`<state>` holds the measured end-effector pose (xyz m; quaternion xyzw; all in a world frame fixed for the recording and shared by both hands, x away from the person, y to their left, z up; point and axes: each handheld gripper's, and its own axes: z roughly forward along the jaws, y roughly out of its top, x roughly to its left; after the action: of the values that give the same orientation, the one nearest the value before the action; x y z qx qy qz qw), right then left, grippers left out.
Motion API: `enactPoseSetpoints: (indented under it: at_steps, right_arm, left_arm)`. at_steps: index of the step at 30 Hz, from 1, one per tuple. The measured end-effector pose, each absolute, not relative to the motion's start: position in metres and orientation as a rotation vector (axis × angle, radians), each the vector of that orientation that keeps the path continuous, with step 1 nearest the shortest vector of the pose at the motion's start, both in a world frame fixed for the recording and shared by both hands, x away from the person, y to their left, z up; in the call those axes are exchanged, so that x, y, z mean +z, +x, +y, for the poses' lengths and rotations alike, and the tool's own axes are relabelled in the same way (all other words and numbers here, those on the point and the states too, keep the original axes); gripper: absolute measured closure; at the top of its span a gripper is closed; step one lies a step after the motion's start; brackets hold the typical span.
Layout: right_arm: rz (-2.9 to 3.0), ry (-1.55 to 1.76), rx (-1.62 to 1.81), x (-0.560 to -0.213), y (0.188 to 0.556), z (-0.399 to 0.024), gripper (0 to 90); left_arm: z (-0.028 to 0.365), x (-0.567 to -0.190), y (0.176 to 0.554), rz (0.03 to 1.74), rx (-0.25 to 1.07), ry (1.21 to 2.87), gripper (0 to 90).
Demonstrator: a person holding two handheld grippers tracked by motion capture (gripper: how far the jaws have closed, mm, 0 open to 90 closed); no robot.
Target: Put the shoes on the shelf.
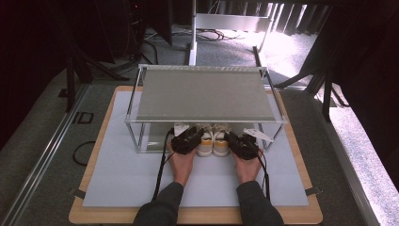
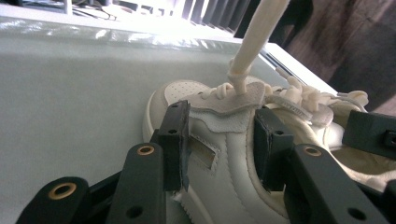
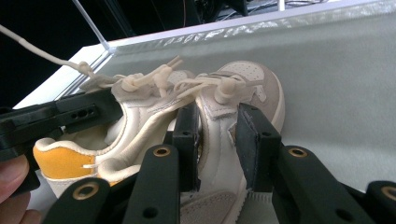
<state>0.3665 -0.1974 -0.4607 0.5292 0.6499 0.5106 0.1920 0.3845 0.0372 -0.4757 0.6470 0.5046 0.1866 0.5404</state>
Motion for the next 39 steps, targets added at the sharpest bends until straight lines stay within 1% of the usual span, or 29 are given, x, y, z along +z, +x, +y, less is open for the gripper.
enactPoseSetpoints:
  at_steps: [3, 5, 6, 7, 8, 9, 12, 14, 16, 20, 24, 29, 32, 33, 35, 39]
  right_arm:
    - [1.818, 1.475, 1.432, -0.461, 0.368, -0.196, 70.1]
    - [1.812, 1.476, 1.427, -0.462, 0.37, -0.196, 70.1]
    - [1.809, 1.479, 1.429, -0.462, 0.37, -0.196, 70.1]
    - [1.809, 1.482, 1.432, -0.463, 0.371, -0.197, 70.0]
    - [1.813, 1.48, 1.429, -0.463, 0.371, -0.198, 69.9]
    - [1.82, 1.484, 1.428, -0.463, 0.371, -0.199, 69.3]
    - [1.836, 1.459, 1.417, -0.462, 0.372, -0.2, 66.4]
    - [1.826, 1.456, 1.412, -0.46, 0.371, -0.202, 62.1]
    - [1.804, 1.456, 1.416, -0.457, 0.369, -0.202, 57.5]
    - [1.798, 1.427, 1.433, -0.454, 0.362, -0.203, 52.1]
    - [1.786, 1.382, 1.495, -0.45, 0.353, -0.205, 47.4]
    - [1.852, 1.319, 1.512, -0.449, 0.34, -0.205, 39.1]
    - [1.905, 1.303, 1.472, -0.453, 0.334, -0.203, 34.9]
    - [1.92, 1.292, 1.462, -0.455, 0.332, -0.202, 34.6]
    - [1.952, 1.282, 1.404, -0.46, 0.33, -0.2, 31.3]
    - [2.004, 1.262, 1.332, -0.467, 0.329, -0.196, 31.3]
  left_arm:
    - [0.036, -0.476, 0.386, 1.2, 0.456, 1.538, 61.4]
    - [0.037, -0.476, 0.388, 1.204, 0.442, 1.563, 61.1]
    - [0.036, -0.477, 0.389, 1.21, 0.423, 1.53, 60.2]
    - [0.039, -0.477, 0.389, 1.198, 0.427, 1.572, 59.3]
    - [0.04, -0.477, 0.389, 1.197, 0.426, 1.575, 58.4]
    - [0.038, -0.478, 0.39, 1.226, 0.396, 1.524, 56.4]
    - [0.045, -0.48, 0.391, 1.256, 0.381, 1.517, 45.8]
    - [0.047, -0.479, 0.389, 1.256, 0.38, 1.503, 41.3]
    - [0.051, -0.478, 0.386, 1.222, 0.38, 1.513, 39.5]
    - [0.052, -0.474, 0.379, 1.214, 0.393, 1.468, 38.4]
    - [0.059, -0.47, 0.371, 1.173, 0.394, 1.478, 38.0]
    - [0.064, -0.467, 0.353, 1.108, 0.39, 1.479, 36.7]
    - [0.063, -0.466, 0.343, 1.056, 0.395, 1.517, 33.5]
    - [0.062, -0.467, 0.34, 1.033, 0.395, 1.556, 32.2]
    - [0.058, -0.469, 0.336, 1.01, 0.423, 1.623, 30.5]
    - [0.051, -0.475, 0.336, 0.986, 0.433, 1.713, 29.9]
